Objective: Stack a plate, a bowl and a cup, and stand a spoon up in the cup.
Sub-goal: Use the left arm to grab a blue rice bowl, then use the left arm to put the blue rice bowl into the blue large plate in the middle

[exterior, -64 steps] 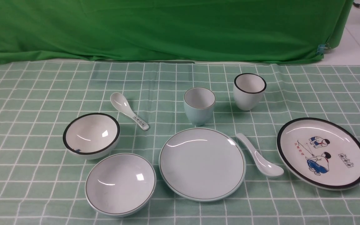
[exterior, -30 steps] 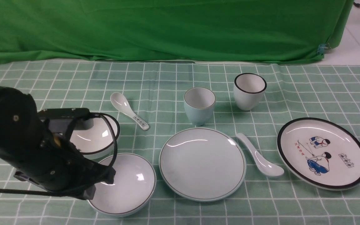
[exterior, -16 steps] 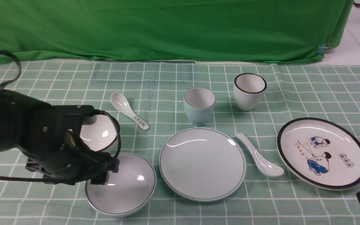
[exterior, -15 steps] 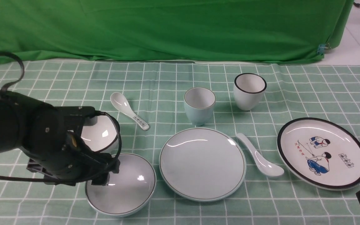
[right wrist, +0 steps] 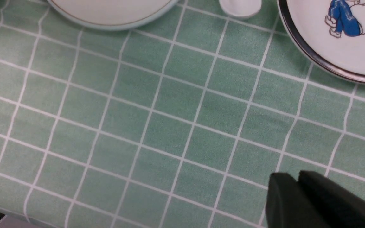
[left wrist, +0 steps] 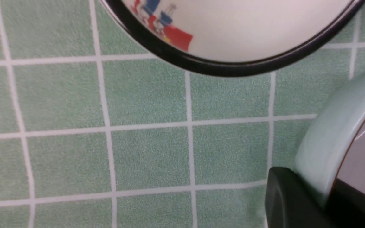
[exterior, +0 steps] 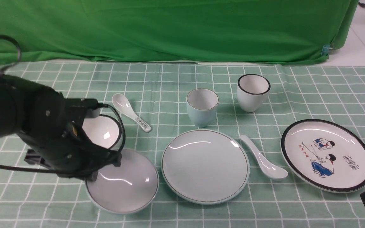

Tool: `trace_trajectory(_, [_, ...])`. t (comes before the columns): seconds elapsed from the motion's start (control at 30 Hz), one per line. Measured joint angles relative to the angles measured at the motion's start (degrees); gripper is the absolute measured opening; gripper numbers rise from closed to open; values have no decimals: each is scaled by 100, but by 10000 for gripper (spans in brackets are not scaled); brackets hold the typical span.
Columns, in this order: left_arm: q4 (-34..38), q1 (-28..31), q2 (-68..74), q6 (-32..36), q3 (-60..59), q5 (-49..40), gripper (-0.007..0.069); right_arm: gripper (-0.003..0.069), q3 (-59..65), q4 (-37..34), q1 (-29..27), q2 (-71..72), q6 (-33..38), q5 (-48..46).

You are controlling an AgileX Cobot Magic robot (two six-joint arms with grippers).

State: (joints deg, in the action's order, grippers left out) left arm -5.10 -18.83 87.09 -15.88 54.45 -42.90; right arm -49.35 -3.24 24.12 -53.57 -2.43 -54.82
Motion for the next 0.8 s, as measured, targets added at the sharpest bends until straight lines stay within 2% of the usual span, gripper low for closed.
trace_trajectory(0.1, [784,-89,-388,533,476,78,21,100,0,0,0,0,13,6])
trace_trajectory(0.23, [1326,-430,-233,833,976,348,20,106,0,0,0,0,13,6])
trace_trajectory(0.5, [1506,-1022,1500,869,1963,356,20,118,0,0,0,0,13,6])
trace_trajectory(0.8, [1547,-1040,2409,869,2296,374,20,129,0,0,0,0,18,122])
